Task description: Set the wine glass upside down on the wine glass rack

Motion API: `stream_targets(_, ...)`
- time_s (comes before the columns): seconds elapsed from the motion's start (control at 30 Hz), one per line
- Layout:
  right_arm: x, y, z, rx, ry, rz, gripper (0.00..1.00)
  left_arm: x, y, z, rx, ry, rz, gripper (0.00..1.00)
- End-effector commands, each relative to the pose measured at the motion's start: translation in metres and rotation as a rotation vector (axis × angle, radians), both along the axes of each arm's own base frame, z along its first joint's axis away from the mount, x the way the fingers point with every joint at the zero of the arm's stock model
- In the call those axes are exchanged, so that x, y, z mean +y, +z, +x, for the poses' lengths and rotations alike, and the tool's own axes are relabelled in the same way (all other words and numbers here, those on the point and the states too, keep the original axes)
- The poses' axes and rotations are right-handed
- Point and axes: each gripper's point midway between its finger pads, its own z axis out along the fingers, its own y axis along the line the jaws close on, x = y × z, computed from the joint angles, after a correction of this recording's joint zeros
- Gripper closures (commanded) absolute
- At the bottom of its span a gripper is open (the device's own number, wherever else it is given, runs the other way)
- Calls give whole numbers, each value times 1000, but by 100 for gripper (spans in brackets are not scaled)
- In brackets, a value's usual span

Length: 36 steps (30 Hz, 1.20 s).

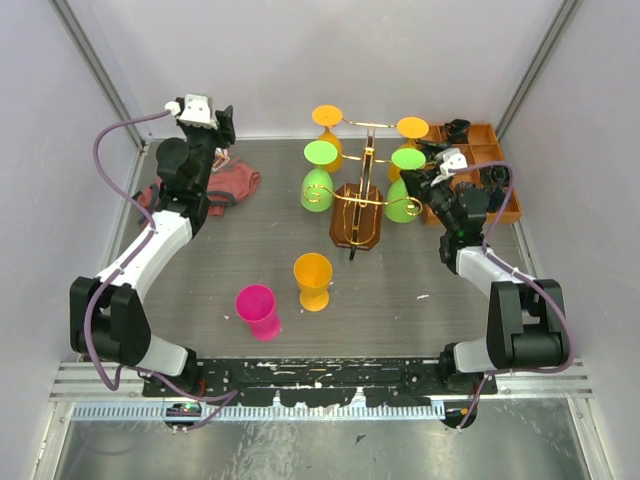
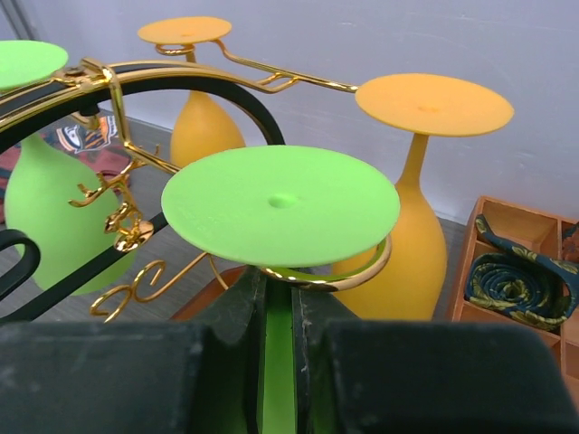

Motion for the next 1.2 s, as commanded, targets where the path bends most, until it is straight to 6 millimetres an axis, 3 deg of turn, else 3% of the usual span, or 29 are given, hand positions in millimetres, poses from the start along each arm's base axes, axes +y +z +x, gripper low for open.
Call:
stream_targets(0.0, -8, 44, 12, -136, -61, 16, 99, 3, 15, 3, -44, 11, 2, 41)
stream_targets(0.27, -25, 43, 13, -135, -160, -11, 99, 3, 13, 5, -39, 15, -1, 40)
stream_targets(0.57, -43, 51, -3, -148, -245, -46, 99, 2, 11, 9, -38, 14, -2, 40)
stream_targets(0.7, -41, 57, -11, -148, -232, -71, 99, 2, 11, 11, -39, 15, 0, 40)
stream_targets(1.17, -24, 44, -20, -92, -168, -105, 99, 0, 8, 16, -34, 10, -16, 36)
